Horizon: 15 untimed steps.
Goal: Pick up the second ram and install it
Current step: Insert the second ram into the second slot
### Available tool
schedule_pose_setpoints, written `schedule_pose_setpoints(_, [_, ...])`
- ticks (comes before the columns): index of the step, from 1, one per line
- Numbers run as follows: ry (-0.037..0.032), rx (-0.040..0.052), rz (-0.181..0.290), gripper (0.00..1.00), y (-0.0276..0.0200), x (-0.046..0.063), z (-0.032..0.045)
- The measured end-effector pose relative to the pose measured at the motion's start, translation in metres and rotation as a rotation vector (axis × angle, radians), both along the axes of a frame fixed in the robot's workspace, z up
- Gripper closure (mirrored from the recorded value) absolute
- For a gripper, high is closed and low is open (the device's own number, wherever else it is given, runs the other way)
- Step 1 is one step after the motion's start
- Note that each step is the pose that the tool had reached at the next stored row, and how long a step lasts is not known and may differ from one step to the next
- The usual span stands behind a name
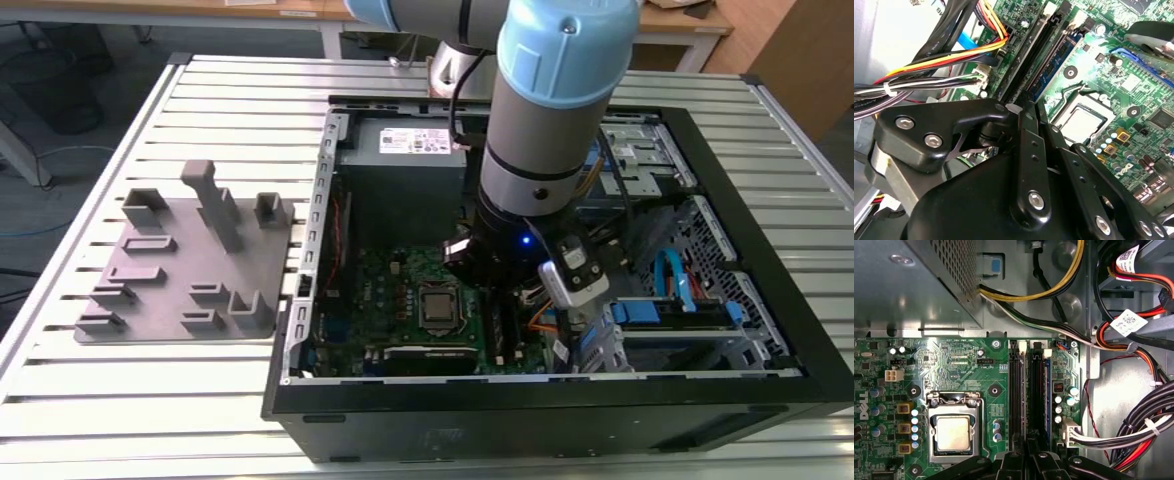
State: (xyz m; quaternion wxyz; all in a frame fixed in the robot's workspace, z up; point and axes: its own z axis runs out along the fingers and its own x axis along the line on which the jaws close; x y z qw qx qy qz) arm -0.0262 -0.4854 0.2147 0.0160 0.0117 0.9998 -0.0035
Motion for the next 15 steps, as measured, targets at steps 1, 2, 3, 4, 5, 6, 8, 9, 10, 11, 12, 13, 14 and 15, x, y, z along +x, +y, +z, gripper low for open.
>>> schedule_pose_setpoints(1, [0.0000, 0.0000, 0.000, 0.86, 0.0000, -0.0001, 0.0000])
schedule_pose_setpoints(2, [0.0000, -0.0001, 0.000, 0.86, 0.0001, -0.0001, -0.0001])
schedule_pose_setpoints(3, [0.0000, 0.0000, 0.000, 0.86, 0.0001, -0.0001, -0.0004])
schedule_pose_setpoints(4, [0.0000, 0.0000, 0.000, 0.86, 0.0001, 0.0000, -0.0010])
schedule_pose_setpoints(5, [0.0000, 0.0000, 0.000, 0.86, 0.0001, 0.0000, -0.0018])
schedule_pose_setpoints(6, [0.0002, -0.0001, 0.000, 0.86, 0.0001, -0.0001, -0.0026])
schedule_pose_setpoints(8, [0.0003, 0.0001, 0.000, 0.86, 0.0001, -0.0001, -0.0042])
schedule_pose_setpoints(9, [0.0003, 0.0001, 0.000, 0.86, 0.0001, -0.0001, -0.0047])
schedule_pose_setpoints(10, [0.0004, -0.0001, 0.000, 0.86, 0.0000, -0.0001, -0.0050])
schedule_pose_setpoints(11, [0.0004, -0.0002, 0.000, 0.86, 0.0000, -0.0001, -0.0051])
schedule_pose_setpoints(12, [0.0005, -0.0002, 0.000, 0.86, 0.0001, 0.0000, -0.0052])
schedule_pose_setpoints(13, [0.0004, -0.0001, 0.000, 0.86, 0.0001, 0.0000, -0.0052])
schedule_pose_setpoints(14, [0.0004, 0.0001, 0.000, 0.86, 0.0001, 0.0000, -0.0053])
schedule_pose_setpoints(15, [0.0004, 0.0001, 0.000, 0.86, 0.0001, 0.0000, -0.0053])
